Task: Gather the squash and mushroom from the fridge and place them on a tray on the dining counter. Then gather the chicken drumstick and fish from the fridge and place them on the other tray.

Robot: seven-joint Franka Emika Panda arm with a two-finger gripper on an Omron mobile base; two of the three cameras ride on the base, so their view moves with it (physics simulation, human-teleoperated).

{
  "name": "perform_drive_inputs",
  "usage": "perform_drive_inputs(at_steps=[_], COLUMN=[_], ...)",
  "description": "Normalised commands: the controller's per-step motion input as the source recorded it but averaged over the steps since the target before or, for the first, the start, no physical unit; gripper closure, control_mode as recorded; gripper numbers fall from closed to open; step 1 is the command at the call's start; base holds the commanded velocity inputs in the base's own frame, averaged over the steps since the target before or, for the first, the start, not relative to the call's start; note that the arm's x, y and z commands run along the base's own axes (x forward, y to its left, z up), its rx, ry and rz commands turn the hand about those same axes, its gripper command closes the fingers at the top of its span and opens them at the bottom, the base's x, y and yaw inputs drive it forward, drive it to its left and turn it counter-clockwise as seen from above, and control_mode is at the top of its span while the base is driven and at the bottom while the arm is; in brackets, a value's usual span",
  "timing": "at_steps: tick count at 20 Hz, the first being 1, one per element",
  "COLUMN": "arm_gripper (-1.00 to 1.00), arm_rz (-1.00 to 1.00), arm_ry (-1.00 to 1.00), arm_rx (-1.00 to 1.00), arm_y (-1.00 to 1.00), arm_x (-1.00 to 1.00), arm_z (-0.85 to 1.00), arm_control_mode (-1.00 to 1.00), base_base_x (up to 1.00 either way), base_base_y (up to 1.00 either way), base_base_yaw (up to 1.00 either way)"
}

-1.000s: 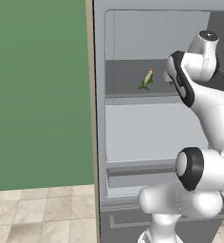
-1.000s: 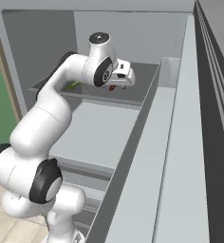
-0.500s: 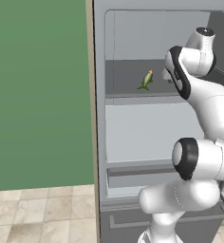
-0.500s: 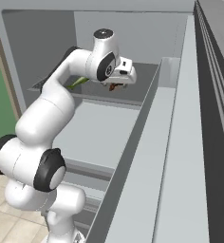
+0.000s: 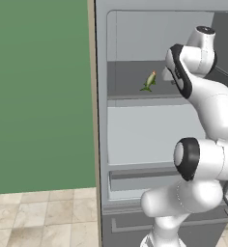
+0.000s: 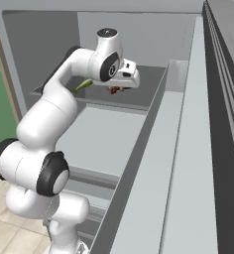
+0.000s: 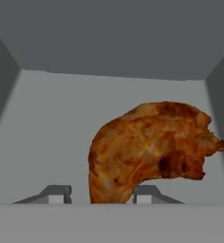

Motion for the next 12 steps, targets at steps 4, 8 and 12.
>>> perform_drive_inputs(at_steps=[4,8,12], arm_gripper=[1.0,1.0,1.0], arm_rz=[0.06,0.03,0.0], arm_ry=[0.01,0.0,-0.08], arm_rx=[0.0,0.0,0.0], arm_y=[0.0,0.0,0.0], arm_x=[0.0,-0.29,-0.6], arm_z=[-0.6,-0.27,-0.18], arm_control_mode=[-1.0,-1.0,-1.0], base_base_x=[0.0,0.0,0.0], base_base_y=[0.0,0.0,0.0], base_base_yaw=[0.0,0.0,0.0])
